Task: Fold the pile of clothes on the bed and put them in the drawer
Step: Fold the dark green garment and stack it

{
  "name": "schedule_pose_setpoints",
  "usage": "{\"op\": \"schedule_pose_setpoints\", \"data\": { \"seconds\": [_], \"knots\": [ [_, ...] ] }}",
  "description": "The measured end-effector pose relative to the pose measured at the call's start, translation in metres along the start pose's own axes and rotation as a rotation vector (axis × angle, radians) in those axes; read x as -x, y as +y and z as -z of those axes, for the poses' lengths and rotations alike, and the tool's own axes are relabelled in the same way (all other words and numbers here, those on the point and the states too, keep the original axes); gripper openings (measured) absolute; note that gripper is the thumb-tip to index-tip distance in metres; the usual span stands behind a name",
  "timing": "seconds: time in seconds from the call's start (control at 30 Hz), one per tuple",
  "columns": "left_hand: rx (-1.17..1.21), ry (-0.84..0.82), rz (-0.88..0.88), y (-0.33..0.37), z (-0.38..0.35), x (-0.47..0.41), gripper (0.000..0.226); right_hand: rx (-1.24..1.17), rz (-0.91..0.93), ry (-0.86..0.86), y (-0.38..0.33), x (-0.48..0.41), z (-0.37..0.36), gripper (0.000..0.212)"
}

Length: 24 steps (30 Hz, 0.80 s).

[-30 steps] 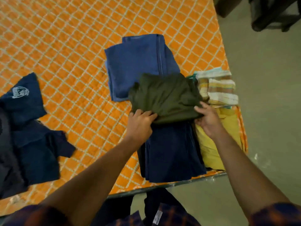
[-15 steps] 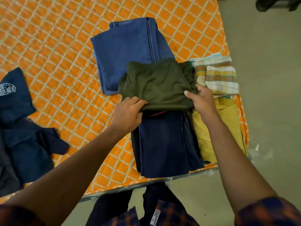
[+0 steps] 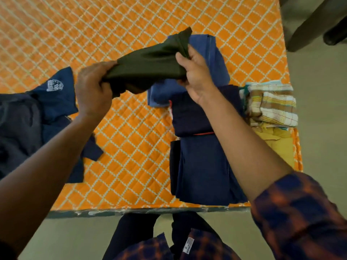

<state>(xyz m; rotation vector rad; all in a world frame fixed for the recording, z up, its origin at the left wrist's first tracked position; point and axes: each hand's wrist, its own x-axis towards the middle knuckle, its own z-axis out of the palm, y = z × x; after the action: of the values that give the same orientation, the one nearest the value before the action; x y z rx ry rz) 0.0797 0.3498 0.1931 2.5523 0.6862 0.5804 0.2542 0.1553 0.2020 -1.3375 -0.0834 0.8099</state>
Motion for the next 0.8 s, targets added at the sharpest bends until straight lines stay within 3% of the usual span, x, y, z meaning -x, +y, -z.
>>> {"op": "schedule_pose_setpoints", "data": {
  "seconds": [0.13, 0.27, 0.33, 0.37, 0.47, 0.57, 0.73, 0.8],
  "knots": [
    [-0.092, -0.096, -0.063, -0.060, 0.000, 0.064, 0.054, 0.016, -0.112, 0.062, 0.083, 0.024, -0.023, 0.034],
    [-0.270, -0.518, -0.061, -0.126, -0.060, 0.172, 0.054, 0.343, -0.423, 0.294, 0.228, 0.068, -0.016, 0.050],
    [-0.354, -0.695, -0.024, -0.142, -0.090, 0.227, 0.055, 0.507, -0.557, 0.320, 0.282, 0.093, -0.010, 0.061],
    [-0.358, -0.724, -0.009, -0.145, -0.100, 0.247, 0.055, 0.608, -0.538, 0.294, 0.300, 0.104, -0.008, 0.061],
    [-0.315, -0.579, 0.043, -0.142, -0.106, 0.276, 0.054, 0.878, -0.320, 0.249, 0.318, 0.122, -0.011, 0.059],
    [-0.297, -0.485, 0.031, -0.142, -0.096, 0.290, 0.048, 0.952, -0.318, 0.250, 0.313, 0.129, -0.017, 0.072],
    [-0.314, -0.546, -0.020, -0.138, -0.076, 0.304, 0.040, 1.211, -0.461, 0.004, 0.289, 0.153, -0.017, 0.097],
    [-0.293, -0.571, -0.051, -0.134, -0.070, 0.303, 0.044, 1.410, -0.359, -0.012, 0.285, 0.165, -0.024, 0.102]
  ]
}}
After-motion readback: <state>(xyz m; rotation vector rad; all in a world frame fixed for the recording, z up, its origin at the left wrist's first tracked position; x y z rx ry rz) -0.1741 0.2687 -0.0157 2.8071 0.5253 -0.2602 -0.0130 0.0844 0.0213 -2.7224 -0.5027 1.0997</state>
